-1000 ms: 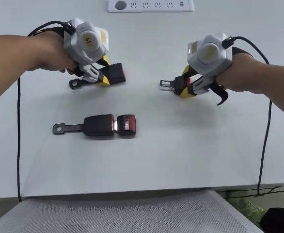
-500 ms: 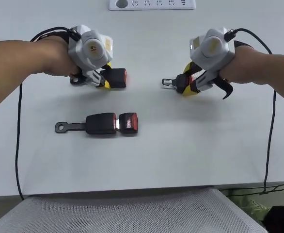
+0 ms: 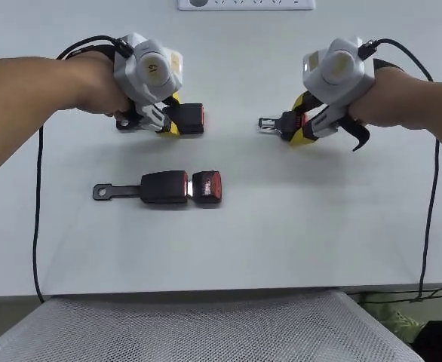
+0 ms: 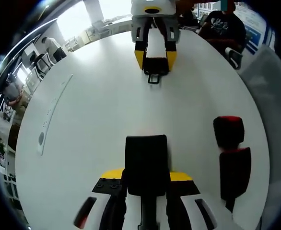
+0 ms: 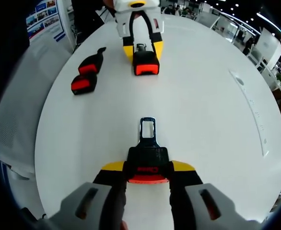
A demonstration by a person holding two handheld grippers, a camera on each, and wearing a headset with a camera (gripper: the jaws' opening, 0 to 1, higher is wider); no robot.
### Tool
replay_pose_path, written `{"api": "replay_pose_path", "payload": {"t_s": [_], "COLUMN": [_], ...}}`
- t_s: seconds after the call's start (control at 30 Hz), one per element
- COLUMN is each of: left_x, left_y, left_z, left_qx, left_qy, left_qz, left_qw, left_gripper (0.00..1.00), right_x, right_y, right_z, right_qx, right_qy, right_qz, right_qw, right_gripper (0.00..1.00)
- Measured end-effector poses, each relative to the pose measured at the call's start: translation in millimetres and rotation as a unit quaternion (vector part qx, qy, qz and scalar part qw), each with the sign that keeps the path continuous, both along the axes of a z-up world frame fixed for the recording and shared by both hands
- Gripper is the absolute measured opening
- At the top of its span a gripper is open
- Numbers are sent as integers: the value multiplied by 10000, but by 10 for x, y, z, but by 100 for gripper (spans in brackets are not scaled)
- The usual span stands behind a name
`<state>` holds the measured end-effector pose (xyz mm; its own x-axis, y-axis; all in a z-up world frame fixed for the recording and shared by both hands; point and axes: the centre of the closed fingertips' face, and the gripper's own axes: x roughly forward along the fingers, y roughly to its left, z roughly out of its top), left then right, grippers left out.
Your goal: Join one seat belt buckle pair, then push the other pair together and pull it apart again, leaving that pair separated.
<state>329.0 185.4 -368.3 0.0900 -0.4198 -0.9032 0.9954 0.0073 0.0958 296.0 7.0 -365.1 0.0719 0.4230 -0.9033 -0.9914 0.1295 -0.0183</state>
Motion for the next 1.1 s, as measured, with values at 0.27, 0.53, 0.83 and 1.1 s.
{"api": "replay_pose_path", "payload": {"t_s": [0.27, 0.53, 0.83, 1.1], "left_x": [21, -2, -37, -51], "left_y": [25, 32, 20, 16], "left_z": [-46, -44, -20, -7], "left_qx": [-18, -6, 57, 47], "left_qy": [39, 22, 22, 12], "left_qz": [14, 14, 5, 11], "left_qw": [10000, 10000, 10000, 10000], "left_gripper": [32, 32, 32, 32], "right_x": [34, 136, 195, 208], "right_y": [211, 542, 822, 954], "right_z": [1, -33, -44, -32], "right_qx": [43, 242, 188, 45], "right_qy": [-112, -184, -282, -290], "right_qz": [54, 135, 178, 275], "right_qw": [9999, 9994, 9993, 9992], "right_gripper": [34, 34, 34, 34]}}
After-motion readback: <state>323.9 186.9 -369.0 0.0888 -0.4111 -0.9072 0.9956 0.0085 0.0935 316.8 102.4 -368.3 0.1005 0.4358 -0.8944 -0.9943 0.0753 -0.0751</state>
